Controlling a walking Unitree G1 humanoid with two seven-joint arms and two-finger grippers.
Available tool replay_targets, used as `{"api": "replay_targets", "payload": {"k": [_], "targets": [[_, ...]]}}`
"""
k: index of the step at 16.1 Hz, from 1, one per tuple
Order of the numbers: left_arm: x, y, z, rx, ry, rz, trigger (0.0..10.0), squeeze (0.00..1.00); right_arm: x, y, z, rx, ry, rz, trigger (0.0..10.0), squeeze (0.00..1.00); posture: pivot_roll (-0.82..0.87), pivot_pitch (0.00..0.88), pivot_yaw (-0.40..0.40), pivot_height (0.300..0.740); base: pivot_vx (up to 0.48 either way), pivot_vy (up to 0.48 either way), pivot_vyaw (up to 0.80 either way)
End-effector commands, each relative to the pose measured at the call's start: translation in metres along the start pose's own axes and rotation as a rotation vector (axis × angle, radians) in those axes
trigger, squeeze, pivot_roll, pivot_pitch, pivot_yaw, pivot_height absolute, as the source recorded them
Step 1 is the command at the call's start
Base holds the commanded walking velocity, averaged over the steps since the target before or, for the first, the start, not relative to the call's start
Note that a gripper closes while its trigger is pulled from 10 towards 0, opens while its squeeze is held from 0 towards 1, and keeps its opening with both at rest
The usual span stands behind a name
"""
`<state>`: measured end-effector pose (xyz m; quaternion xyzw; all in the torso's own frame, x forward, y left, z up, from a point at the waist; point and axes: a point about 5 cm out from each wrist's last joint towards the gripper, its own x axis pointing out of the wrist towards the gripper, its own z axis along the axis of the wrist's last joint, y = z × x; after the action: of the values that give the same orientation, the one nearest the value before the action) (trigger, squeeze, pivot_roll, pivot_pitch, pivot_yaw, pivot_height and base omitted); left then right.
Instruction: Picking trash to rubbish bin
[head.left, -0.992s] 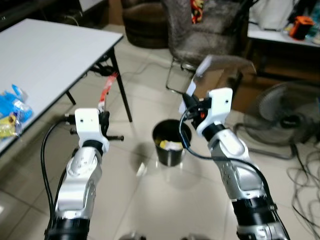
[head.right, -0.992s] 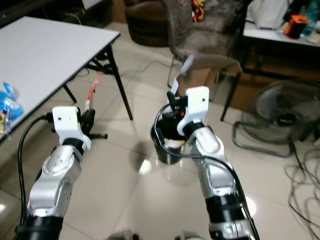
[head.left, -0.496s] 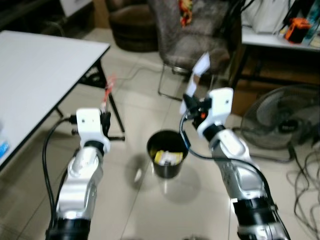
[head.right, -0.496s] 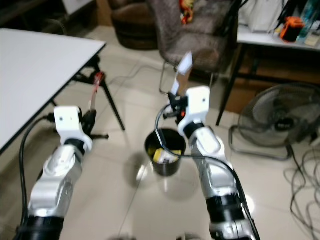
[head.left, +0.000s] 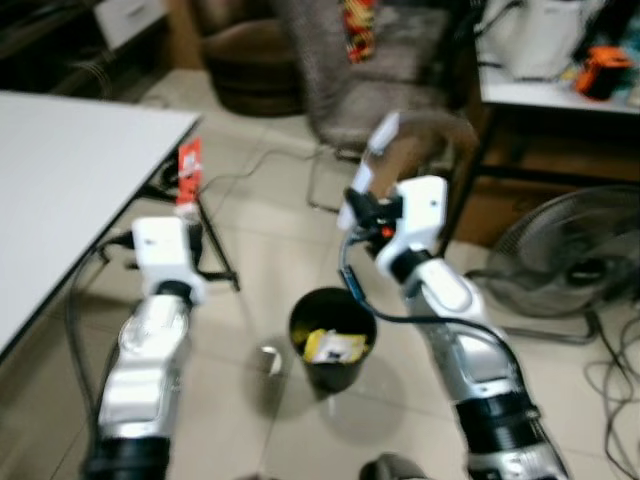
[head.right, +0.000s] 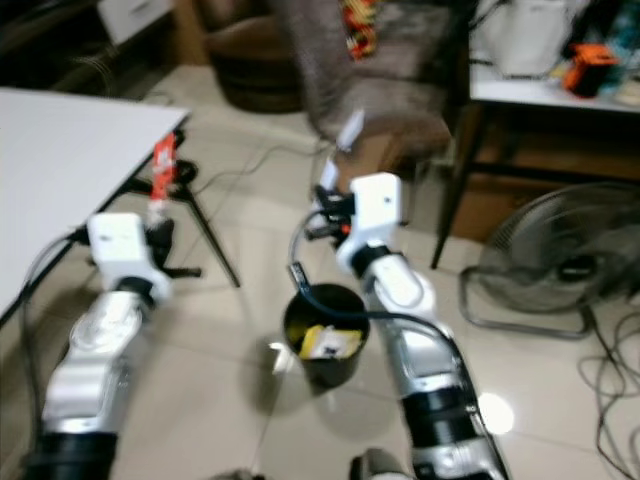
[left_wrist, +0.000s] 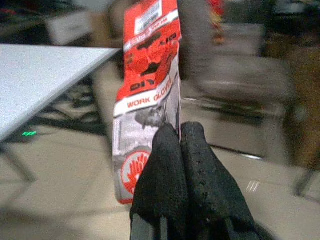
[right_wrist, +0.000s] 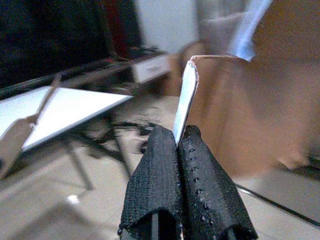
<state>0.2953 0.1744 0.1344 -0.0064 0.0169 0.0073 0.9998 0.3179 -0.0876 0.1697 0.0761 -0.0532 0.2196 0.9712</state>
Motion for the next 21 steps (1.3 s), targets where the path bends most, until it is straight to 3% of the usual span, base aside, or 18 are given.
{"api": "replay_targets", "payload": {"k": [1,3,12,21], "targets": [[-0.001,0.008,0.003,0.021,-0.005,0.023,0.0,0.00,0.002,0.007,0.004,0.000,-0.016,0.021,10.0,0.00,-0.05,0.125,0.055,0.740,0.461,0.000,0.00],[-0.001,0.008,0.002,0.021,-0.004,0.024,0.0,0.00,0.002,0.007,0.004,0.000,-0.016,0.024,10.0,0.00,-0.05,0.125,0.055,0.740,0.429,0.000,0.00],[-0.004,0.008,-0.003,0.026,0.019,0.028,0.0,0.00,0.002,0.009,0.001,0.004,-0.005,0.033,10.0,0.00,-0.05,0.134,0.052,0.740,0.000,0.000,0.00],[-0.017,0.013,-0.037,0.023,0.134,0.034,0.0,0.00,0.002,0.018,-0.025,0.034,0.093,0.051,10.0,0.00,-0.03,0.173,0.066,0.740,0.000,0.000,0.00]]}}
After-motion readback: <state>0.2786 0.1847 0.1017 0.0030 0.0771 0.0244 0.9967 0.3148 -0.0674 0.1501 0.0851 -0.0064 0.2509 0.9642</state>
